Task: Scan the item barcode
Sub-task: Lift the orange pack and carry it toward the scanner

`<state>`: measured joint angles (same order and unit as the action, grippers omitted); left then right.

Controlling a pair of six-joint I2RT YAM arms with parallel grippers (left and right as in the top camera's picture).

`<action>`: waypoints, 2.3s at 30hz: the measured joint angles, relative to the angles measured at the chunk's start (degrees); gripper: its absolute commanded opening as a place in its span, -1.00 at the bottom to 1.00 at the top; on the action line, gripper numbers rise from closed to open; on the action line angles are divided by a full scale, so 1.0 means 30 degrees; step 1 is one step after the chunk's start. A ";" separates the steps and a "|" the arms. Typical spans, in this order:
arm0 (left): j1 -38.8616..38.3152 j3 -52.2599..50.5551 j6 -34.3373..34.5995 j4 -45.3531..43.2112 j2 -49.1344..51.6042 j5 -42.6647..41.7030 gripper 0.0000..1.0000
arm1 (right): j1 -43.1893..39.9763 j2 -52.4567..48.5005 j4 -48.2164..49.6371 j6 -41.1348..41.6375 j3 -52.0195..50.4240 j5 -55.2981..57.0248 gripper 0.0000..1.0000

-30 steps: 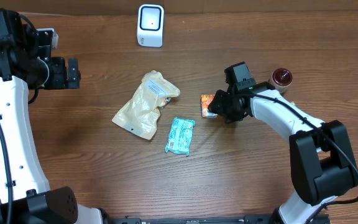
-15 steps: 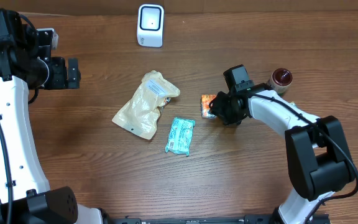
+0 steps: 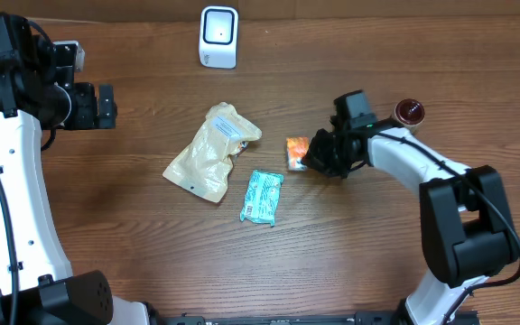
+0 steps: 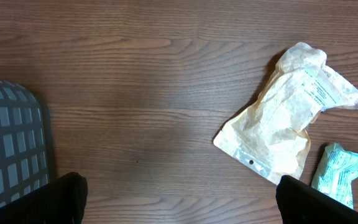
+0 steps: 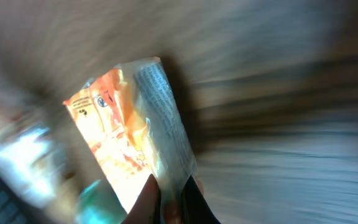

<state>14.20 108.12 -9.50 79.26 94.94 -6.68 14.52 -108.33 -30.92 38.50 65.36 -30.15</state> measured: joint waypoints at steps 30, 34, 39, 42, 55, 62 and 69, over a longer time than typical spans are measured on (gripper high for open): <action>0.0000 0.0000 0.0000 -0.0007 0.0000 0.0007 0.99 | -0.1559 0.2958 1.9766 1.7384 0.1596 -1.5773 -0.92; 0.0000 0.0000 0.0000 -0.0007 0.0000 0.0007 0.99 | -0.1479 0.2958 1.9059 1.6648 0.1610 -1.5868 -0.92; 0.0000 0.0000 0.0000 -0.0007 0.0000 0.0015 0.99 | -0.1100 0.3002 1.3763 1.3311 0.1647 -1.5737 -0.92; 0.0000 0.0000 0.0000 -0.0007 0.0000 0.0015 0.99 | -0.0743 0.3016 1.0324 1.0666 0.1661 -1.5140 -0.92; 0.0000 -0.0007 0.0000 -0.0007 0.0000 0.0007 0.99 | 0.0896 0.3024 -0.1304 0.2484 0.3475 -0.8298 -0.92; 0.0000 -0.0015 0.0000 -0.0007 0.0000 0.0000 0.99 | 0.2084 0.2776 -0.9850 -0.1217 1.1358 -0.1333 -0.92; 0.0000 -0.0015 0.0000 -0.0007 0.0000 0.0007 0.99 | 0.4299 -0.0576 -1.3100 -0.3410 2.1558 0.5632 -0.92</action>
<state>14.20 108.07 -9.50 79.24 94.94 -6.66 27.42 -110.06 -70.22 28.27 130.04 -13.26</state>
